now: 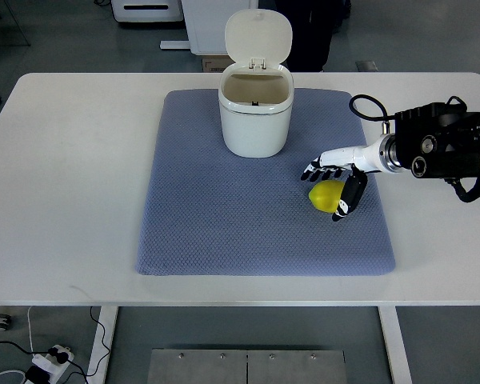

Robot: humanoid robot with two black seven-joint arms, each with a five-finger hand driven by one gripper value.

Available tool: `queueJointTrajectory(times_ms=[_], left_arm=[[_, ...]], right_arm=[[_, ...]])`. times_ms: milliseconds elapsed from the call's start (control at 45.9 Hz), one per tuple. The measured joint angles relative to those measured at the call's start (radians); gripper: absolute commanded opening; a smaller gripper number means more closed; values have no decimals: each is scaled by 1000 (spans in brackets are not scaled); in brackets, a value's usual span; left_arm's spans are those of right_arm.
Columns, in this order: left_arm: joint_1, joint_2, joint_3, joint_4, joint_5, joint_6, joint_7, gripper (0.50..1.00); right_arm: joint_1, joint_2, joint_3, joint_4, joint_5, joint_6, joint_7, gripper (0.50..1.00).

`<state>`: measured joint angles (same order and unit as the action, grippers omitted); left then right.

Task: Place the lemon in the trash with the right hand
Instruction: 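Close the right hand fingers around the yellow lemon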

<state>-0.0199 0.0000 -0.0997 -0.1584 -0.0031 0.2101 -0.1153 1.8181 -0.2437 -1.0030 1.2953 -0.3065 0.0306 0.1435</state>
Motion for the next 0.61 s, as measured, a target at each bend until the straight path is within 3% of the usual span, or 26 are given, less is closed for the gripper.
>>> queueJointTrajectory(times_ms=[218,610], left_arm=[[0,0,0,0,0,0,0,1000],[0,0,0,0,0,0,0,1000]], right_arm=[[1,0,1,-14,0,0,8,797],[-20,0,20,-22,0,0,16,797]])
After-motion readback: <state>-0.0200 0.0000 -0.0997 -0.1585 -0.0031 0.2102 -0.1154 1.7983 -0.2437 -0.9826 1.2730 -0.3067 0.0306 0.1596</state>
